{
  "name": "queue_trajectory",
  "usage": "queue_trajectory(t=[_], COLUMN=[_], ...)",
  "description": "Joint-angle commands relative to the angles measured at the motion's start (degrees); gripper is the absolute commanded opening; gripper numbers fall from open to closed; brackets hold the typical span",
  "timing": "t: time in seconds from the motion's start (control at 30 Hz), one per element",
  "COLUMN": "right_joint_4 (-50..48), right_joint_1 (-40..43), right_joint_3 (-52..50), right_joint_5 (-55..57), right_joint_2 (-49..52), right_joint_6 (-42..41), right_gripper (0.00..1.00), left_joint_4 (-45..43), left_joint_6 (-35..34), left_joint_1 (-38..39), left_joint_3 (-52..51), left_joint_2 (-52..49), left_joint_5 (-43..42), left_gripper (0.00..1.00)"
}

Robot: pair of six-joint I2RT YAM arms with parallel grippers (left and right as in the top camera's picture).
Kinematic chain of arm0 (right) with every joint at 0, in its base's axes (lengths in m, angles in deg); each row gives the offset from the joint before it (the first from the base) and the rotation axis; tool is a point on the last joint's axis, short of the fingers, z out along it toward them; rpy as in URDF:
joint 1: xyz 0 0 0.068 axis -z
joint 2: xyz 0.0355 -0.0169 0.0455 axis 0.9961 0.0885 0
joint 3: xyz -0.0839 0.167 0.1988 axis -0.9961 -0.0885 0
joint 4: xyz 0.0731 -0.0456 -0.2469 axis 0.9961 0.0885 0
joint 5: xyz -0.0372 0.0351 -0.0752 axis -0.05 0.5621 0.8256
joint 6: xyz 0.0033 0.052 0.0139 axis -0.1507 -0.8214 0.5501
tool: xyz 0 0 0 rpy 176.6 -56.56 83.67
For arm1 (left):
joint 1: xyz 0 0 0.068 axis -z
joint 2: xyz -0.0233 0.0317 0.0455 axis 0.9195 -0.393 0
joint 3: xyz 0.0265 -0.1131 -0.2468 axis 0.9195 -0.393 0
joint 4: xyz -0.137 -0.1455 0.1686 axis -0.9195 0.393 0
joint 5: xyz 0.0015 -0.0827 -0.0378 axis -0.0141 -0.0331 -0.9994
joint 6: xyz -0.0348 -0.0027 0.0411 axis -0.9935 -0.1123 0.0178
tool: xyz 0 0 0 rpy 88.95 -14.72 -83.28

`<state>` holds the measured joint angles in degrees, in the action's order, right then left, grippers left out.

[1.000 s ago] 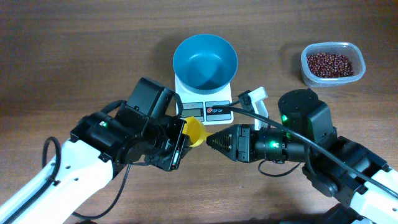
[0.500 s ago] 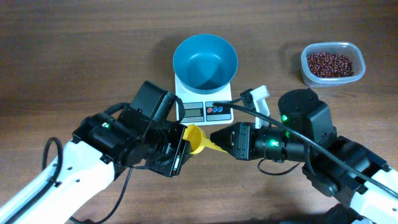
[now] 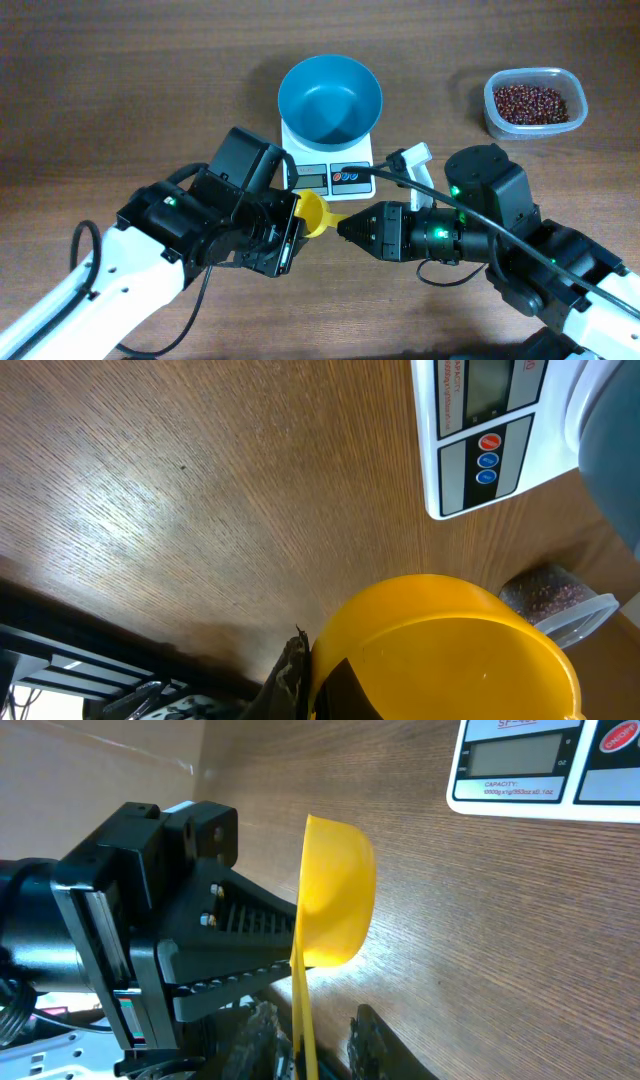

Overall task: Scoop item into bowl and weigh 50g on scale
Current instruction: 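Close the right gripper on the scoop handle held by the left gripper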

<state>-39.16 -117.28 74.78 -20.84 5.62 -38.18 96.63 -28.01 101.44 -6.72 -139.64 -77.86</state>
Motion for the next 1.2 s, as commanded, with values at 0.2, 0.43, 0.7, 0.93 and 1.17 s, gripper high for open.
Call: queue_trajectory(t=[0.2, 0.43, 0.7, 0.93, 1.17], right_joint_4=[-0.09, -0.07, -0.04, -0.07, -0.55], right_joint_1=[-0.24, -0.26, -0.26, -0.24, -0.24], right_joint_3=[0.87, 0.87, 0.87, 0.87, 0.87], right_joint_5=[-0.52, -2.58, -3.37, -3.34, -3.08], right_joint_2=[0.07, 0.07, 0.09, 0.07, 0.09], right_joint_6=[0.57, 0.55, -0.98, -0.96, -0.96], right_gripper=[0.23, 0.22, 0.12, 0.11, 0.13], left_joint_4=[3.13, 2.49, 2.49, 2.95, 4.44], left_joint_6=[-0.33, -0.81, -0.79, -0.76, -0.74], left_joint_1=[0.15, 0.15, 0.15, 0.20, 0.20], left_joint_3=[0.22, 0.22, 0.22, 0.22, 0.22], left_joint_2=[-0.31, -0.31, -0.31, -0.31, -0.31], left_joint_5=[0.37, 0.37, 0.37, -0.17, -0.72], left_gripper=[0.00, 0.00, 0.00, 0.00, 0.00])
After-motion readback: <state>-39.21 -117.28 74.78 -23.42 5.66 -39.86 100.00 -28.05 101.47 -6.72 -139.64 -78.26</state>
